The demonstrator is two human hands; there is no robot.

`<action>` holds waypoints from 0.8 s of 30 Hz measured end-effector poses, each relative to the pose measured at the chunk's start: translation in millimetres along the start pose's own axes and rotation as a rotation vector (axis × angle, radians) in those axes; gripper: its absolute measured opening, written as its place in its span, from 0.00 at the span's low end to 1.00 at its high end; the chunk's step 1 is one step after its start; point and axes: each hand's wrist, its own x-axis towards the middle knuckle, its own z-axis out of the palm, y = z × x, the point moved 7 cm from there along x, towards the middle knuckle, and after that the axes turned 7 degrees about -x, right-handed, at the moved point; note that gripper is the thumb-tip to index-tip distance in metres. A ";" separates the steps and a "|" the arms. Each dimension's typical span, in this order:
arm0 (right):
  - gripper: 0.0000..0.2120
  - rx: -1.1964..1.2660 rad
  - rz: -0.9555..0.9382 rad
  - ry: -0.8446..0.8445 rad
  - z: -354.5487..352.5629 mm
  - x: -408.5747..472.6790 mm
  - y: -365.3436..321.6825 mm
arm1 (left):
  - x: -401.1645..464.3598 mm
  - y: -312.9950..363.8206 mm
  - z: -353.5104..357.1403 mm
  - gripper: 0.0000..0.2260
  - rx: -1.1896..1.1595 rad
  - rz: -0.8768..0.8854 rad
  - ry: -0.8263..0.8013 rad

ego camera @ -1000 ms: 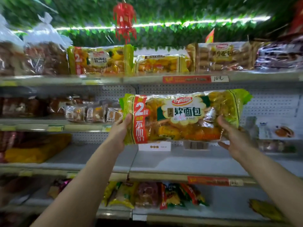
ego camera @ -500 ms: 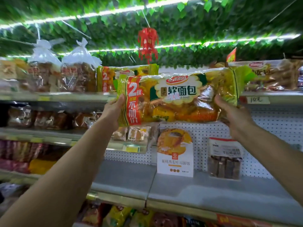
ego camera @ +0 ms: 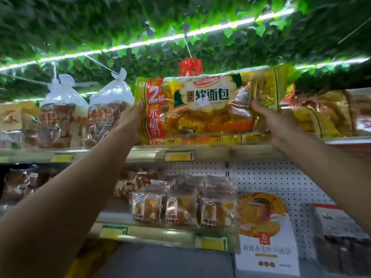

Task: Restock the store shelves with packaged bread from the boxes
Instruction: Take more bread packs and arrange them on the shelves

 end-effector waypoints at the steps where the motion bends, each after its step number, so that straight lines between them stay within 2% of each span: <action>1: 0.54 0.007 0.012 -0.007 13.0 9.9 1.6 | 13.8 -0.5 -4.7 0.13 -0.001 0.000 0.007; 4: 0.38 -0.062 0.015 0.002 40.8 41.8 11.8 | 51.2 -4.8 -20.5 0.12 -0.027 0.022 0.052; 5: 0.40 -0.111 0.020 -0.005 49.2 51.4 17.2 | 61.8 -8.0 -24.6 0.11 -0.034 0.033 0.058; 7: 0.54 -0.203 0.048 -0.024 68.5 56.5 20.8 | 81.0 -19.8 -33.7 0.11 -0.024 0.034 0.060; 8: 0.56 -0.258 0.056 -0.021 76.1 57.3 22.2 | 89.1 -25.9 -37.8 0.11 -0.021 0.032 0.055; 11: 0.50 -0.462 0.060 0.015 84.6 61.4 31.1 | 110.3 -45.8 -47.3 0.12 -0.005 0.036 0.052; 15: 0.53 -0.722 0.063 -0.050 94.3 62.2 43.8 | 126.6 -69.3 -56.3 0.10 -0.026 0.047 0.035; 22: 0.56 -0.906 0.134 -0.104 94.5 61.0 50.4 | 154.2 -75.9 -65.9 0.10 0.203 0.057 0.144; 24: 0.56 -0.933 0.134 -0.111 96.4 59.8 50.5 | 155.8 -76.0 -66.1 0.15 0.291 0.068 0.177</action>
